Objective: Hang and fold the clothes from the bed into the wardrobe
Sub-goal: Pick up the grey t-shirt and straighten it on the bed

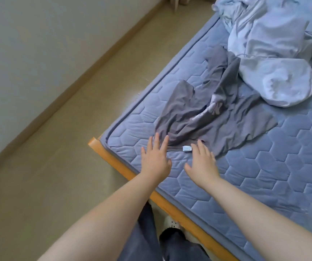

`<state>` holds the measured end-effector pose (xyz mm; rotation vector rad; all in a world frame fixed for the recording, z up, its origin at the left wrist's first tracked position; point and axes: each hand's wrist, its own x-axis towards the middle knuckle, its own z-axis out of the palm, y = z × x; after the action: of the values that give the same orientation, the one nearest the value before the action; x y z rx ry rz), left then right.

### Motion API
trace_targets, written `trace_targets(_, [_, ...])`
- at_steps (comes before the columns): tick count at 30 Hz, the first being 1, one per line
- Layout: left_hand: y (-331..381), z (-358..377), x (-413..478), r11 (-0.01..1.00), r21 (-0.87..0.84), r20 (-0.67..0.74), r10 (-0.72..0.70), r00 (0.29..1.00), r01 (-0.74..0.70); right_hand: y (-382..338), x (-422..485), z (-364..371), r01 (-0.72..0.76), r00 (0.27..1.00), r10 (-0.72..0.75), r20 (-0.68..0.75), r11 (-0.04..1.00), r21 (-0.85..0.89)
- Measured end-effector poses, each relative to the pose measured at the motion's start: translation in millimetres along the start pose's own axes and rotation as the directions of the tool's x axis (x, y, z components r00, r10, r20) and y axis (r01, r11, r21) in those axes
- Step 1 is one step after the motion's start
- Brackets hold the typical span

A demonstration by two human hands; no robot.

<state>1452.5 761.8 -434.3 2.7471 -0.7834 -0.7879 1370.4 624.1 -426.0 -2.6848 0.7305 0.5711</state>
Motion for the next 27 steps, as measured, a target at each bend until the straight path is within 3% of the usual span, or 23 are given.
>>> trace_targets(2, [-12,19,38,1.0,0.018,0.07,0.019,0.997,-0.021,5,31,20,-0.105,0.994,0.105,0.024,0.994,0.016])
trace_targets(5, [-23,40,90,0.994,0.044,0.068,0.097,0.993,-0.101,18,74,49,-0.28,0.958,0.277,0.075,0.96,0.027])
trace_targets(7, [-29,52,123,0.981,0.09,0.078,0.166,0.983,-0.173,34,101,61,-0.331,0.94,0.334,0.067,0.942,-0.055])
trace_targets(11, [-41,75,171,0.936,0.236,0.216,0.212,0.953,-0.262,71,146,74,-0.25,0.963,0.269,0.006,0.902,-0.352])
trace_targets(13, [-43,84,186,0.898,0.319,0.227,0.237,0.945,-0.302,82,161,82,-0.204,0.975,0.223,0.02,0.923,-0.327])
trace_targets(15, [-41,87,194,0.872,0.346,0.139,0.318,0.938,-0.347,86,166,90,-0.157,0.987,0.16,-0.004,0.962,-0.223])
trace_targets(18, [-38,83,192,0.896,0.215,0.021,0.394,0.919,-0.389,86,156,97,-0.113,0.976,0.103,-0.193,0.993,-0.042])
trace_targets(22, [-31,66,177,0.95,0.003,0.033,0.312,0.949,-0.313,70,133,89,-0.228,0.9,0.299,-0.317,0.943,0.242])
trace_targets(24, [-24,54,169,0.946,-0.262,0.201,0.245,0.948,-0.189,64,120,73,-0.298,0.875,0.398,-0.274,0.891,0.342])
trace_targets(25, [-20,48,165,0.91,-0.41,0.349,0.224,0.91,-0.067,60,112,64,-0.327,0.872,0.431,-0.232,0.866,0.378])
trace_targets(27, [-17,36,151,0.866,-0.481,0.639,0.238,0.732,0.138,50,93,48,-0.335,0.908,0.409,-0.093,0.84,0.426])
